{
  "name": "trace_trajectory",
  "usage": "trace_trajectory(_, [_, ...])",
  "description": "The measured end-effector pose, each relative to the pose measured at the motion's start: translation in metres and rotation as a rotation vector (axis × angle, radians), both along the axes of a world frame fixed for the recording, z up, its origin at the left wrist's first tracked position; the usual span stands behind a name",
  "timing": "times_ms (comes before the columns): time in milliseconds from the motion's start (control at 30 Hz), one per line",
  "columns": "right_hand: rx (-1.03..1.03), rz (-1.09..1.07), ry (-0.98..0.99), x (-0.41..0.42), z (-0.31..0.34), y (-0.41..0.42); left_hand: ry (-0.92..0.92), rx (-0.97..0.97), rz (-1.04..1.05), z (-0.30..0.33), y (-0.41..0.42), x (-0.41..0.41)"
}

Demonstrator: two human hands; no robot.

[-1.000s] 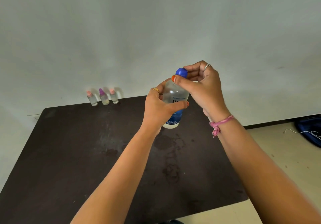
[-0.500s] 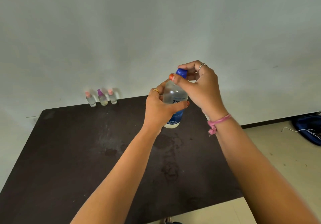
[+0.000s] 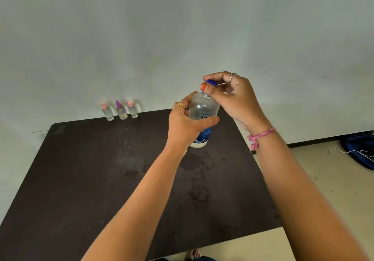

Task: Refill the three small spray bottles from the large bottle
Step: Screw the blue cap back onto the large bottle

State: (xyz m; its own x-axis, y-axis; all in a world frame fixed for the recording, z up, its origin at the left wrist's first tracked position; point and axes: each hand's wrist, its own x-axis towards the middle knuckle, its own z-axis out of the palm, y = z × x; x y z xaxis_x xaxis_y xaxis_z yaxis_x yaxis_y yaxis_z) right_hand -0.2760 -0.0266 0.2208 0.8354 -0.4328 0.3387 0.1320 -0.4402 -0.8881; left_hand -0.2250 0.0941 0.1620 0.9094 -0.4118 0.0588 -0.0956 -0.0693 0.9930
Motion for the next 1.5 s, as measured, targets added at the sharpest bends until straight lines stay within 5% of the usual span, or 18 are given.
trace_trajectory(167, [-0.076, -0.267, 0.003, 0.009, -0.007, 0.018, -0.025, 0.022, 0.018, -0.003, -0.003, 0.001])
trace_trajectory(467, [-0.066, 0.174, 0.063, -0.001, -0.004, -0.005, -0.036, -0.004, 0.038, -0.003, 0.0, 0.003])
trace_trajectory(833, [0.016, -0.296, -0.106, 0.024, -0.019, 0.024, -0.052, -0.004, 0.119, -0.008, -0.01, 0.007])
trace_trajectory(1000, [0.095, 0.024, 0.116, 0.024, -0.016, 0.007, -0.106, 0.008, 0.123, -0.015, -0.01, 0.017])
trace_trajectory(1133, [0.207, 0.227, 0.109, 0.026, -0.018, -0.005, -0.107, -0.007, 0.125, -0.02, -0.011, 0.026])
trace_trajectory(1500, [0.421, -0.171, 0.004, 0.073, -0.041, 0.009, -0.056, 0.011, 0.22, -0.036, -0.026, 0.052])
